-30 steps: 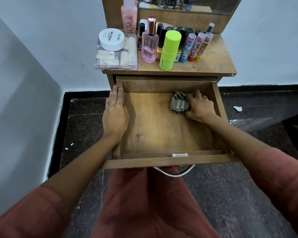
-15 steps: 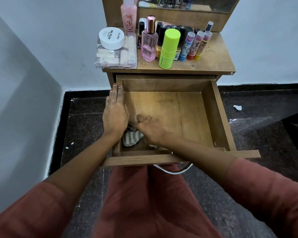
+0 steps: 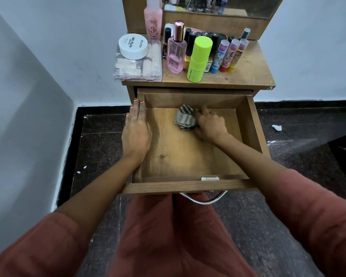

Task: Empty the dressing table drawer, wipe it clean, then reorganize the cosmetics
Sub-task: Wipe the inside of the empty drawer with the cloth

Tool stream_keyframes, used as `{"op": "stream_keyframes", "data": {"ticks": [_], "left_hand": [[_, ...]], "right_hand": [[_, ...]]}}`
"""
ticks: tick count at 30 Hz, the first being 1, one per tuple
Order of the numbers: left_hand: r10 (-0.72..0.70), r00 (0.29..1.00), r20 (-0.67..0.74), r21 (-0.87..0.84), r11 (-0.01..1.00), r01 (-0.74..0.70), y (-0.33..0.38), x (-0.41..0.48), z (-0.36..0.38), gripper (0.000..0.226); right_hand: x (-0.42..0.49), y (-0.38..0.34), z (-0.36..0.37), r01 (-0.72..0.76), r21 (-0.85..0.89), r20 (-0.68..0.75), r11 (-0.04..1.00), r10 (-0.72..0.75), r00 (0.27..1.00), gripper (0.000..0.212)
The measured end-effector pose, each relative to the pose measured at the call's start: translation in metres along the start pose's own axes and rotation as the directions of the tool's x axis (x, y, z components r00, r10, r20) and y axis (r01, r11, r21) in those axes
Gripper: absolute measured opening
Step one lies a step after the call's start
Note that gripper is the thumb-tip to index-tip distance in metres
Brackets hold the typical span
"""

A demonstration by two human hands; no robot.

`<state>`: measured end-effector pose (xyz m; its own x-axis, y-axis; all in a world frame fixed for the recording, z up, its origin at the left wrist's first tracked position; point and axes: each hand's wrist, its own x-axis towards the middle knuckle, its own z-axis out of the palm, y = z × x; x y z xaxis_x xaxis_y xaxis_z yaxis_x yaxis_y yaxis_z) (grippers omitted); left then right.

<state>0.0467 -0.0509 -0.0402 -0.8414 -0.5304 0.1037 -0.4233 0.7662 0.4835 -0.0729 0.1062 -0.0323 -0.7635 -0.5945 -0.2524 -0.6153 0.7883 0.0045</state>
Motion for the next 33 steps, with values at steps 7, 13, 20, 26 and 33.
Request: {"op": "stream_keyframes", "data": {"ticks": [7,13,20,26,33], "left_hand": [[0.015,1.0,0.001,0.012,1.0,-0.015,0.0,0.001,0.001,0.051],[0.013,1.0,-0.008,0.015,1.0,-0.013,-0.001,0.0,0.001,0.05],[0.008,1.0,-0.003,-0.003,1.0,-0.008,-0.001,-0.001,-0.001,0.05],[-0.002,1.0,0.0,0.007,1.0,0.002,-0.001,-0.001,-0.001,0.052],[0.0,1.0,-0.001,0.008,1.0,0.0,-0.001,0.0,0.0,0.049]], "right_hand": [[-0.013,-0.061,0.003,0.367,-0.111,-0.012,0.923,-0.371,0.929,0.052],[-0.049,-0.06,0.003,0.544,-0.037,0.127,0.838,-0.536,0.835,0.044],[-0.068,-0.002,-0.011,0.181,0.291,0.498,0.939,-0.31,0.81,0.033],[-0.072,0.015,-0.013,0.046,0.427,0.592,0.903,-0.317,0.741,0.027],[-0.072,-0.04,-0.006,0.033,0.601,0.526,0.798,-0.427,0.736,0.042]]}}
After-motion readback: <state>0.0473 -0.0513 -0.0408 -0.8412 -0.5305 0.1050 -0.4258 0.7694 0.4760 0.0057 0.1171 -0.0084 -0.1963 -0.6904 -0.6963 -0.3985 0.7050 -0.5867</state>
